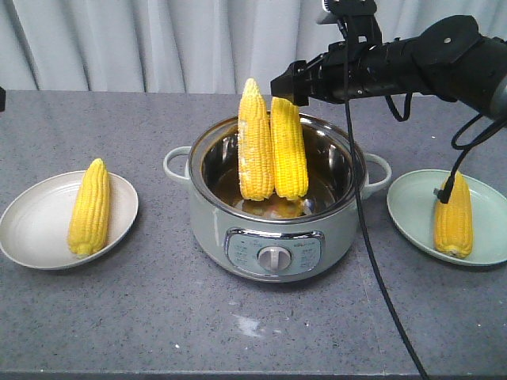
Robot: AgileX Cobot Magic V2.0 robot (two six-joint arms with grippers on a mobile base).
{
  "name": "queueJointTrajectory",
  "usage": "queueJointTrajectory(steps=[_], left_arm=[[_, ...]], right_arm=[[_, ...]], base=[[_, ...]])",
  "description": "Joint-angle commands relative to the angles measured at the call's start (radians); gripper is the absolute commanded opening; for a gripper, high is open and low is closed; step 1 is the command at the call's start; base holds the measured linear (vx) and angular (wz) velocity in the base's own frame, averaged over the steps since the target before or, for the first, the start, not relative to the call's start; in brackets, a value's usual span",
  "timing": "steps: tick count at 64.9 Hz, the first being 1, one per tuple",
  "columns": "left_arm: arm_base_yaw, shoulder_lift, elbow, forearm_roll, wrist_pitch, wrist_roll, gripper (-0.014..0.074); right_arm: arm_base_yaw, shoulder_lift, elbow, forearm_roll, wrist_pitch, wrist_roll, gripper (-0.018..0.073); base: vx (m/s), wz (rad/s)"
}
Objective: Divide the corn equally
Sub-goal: 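Move the right gripper over the pot to the upright cob nearest it, then grasp the corn cob and lift it out of the pot with the right gripper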
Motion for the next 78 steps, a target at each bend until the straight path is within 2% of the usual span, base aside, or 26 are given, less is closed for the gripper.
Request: queueJointTrajectory(steps=[1,45,53,69,78], left_arm=[[0.0,-0.021,-0.02,0.0,-0.062,-0.008,0.0575],[0.0,-0.021,-0.02,-0.001,-0.063,-0.008,0.0575],[0.0,-0.021,-0.02,-0.001,-0.06,-0.008,0.0575],[0.0,-0.021,-0.02,-0.001,-0.06,-0.008,0.0575],[0.0,-0.021,-0.02,-0.001,-0.06,-0.008,0.0575]], right_arm=[[-0.006,-0.046,-0.034,0.03,-0.045,-0.009,0.0505],[-0.006,0.011,-0.034,0.042,0.019,-0.01,0.0486],[-0.006,0.011,-0.034,0.051,0.014,-0.01,0.0416],[-0.006,0.011,-0.034,0.065,0.015,-0.01,0.0202],[-0.006,0.008,-0.034,0.065,0.015,-0.01,0.0162]], base=[[0.0,0.0],[0.0,0.0],[0.0,0.0],[0.0,0.0],[0.0,0.0]])
